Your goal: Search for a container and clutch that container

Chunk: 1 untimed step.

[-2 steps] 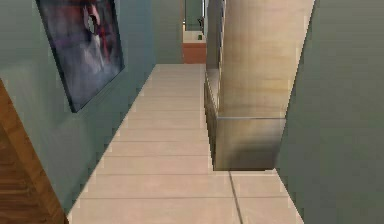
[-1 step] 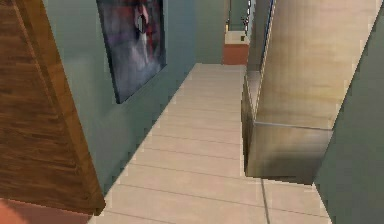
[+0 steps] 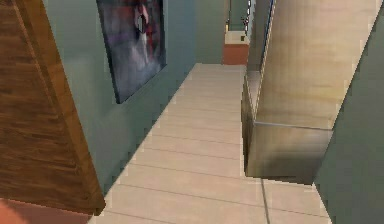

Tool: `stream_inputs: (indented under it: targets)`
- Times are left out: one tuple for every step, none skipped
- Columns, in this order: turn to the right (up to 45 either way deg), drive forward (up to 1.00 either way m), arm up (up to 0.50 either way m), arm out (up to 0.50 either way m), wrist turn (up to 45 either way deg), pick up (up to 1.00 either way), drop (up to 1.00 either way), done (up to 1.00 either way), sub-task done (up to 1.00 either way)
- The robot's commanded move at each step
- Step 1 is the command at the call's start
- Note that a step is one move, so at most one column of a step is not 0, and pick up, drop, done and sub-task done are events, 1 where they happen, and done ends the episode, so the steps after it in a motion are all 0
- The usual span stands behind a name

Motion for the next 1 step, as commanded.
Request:
stream_inputs:
  targets:
    - [0.0,0.00,0.00,0.30,0.0,0.00,0.00,0.00,0.00]
